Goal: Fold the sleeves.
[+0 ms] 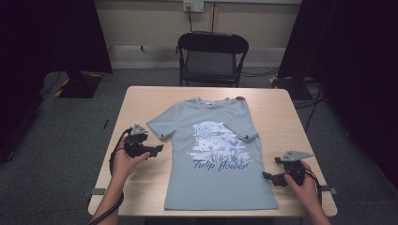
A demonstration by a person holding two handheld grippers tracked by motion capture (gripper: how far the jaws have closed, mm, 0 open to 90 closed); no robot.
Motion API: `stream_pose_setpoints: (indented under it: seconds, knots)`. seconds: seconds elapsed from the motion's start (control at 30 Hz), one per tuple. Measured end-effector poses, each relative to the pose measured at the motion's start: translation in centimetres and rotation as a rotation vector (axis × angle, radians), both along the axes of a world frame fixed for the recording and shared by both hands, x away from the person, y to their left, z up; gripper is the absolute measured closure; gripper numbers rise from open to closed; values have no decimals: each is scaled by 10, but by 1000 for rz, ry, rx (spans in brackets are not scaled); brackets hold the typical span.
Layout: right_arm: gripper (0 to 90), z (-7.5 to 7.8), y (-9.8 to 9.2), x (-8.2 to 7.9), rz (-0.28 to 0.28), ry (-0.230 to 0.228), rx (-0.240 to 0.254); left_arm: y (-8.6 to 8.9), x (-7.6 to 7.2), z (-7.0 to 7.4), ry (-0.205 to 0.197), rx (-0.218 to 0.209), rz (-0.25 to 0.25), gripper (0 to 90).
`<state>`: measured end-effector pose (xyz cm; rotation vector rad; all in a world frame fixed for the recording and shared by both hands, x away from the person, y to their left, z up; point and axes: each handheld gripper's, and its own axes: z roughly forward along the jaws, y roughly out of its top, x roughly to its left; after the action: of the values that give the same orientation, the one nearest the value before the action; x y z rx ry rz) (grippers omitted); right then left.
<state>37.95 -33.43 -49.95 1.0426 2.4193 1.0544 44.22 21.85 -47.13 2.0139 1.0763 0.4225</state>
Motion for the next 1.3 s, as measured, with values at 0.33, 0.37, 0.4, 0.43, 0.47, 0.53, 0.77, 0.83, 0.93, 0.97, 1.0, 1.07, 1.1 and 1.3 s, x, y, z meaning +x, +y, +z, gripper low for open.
stream_pose_setpoints:
  seconds: [0.33, 0.37, 0.4, 0.43, 0.47, 0.53, 0.77, 0.83, 0.93, 0.97, 1.0, 1.07, 1.1, 1.3]
  knots:
    - [112, 0, 0, 0, 0, 0, 0, 8, 22, 2, -18, 3, 45, 152]
    - [112, 0, 0, 0, 0, 0, 0, 9, 23, 2, -21, 1, 50, 153]
    - [112, 0, 0, 0, 0, 0, 0, 9, 25, 3, -15, -2, 51, 153]
    - [111, 0, 0, 0, 0, 0, 0, 9, 27, 3, -14, -2, 50, 154]
    - [112, 0, 0, 0, 0, 0, 0, 9, 29, 3, -12, 10, 50, 154]
    - [111, 0, 0, 0, 0, 0, 0, 9, 33, 3, -11, 22, 52, 154]
    - [111, 0, 0, 0, 0, 0, 0, 9, 45, 2, -4, 46, 54, 154]
    - [112, 0, 0, 0, 0, 0, 0, 8, 47, 2, -3, 48, 66, 154]
    - [111, 0, 0, 0, 0, 0, 0, 8, 51, 3, -10, 59, 70, 157]
    - [111, 0, 0, 0, 0, 0, 0, 8, 53, 3, -9, 59, 74, 158]
    - [111, 0, 0, 0, 0, 0, 0, 8, 54, 2, -3, 55, 77, 158]
    - [111, 0, 0, 0, 0, 0, 0, 8, 57, 1, 2, 56, 80, 160]
    - [111, 0, 0, 0, 0, 0, 0, 8, 59, 1, 7, 59, 85, 162]
    - [112, 0, 0, 0, 0, 0, 0, 5, 68, -2, 13, 73, 102, 167]
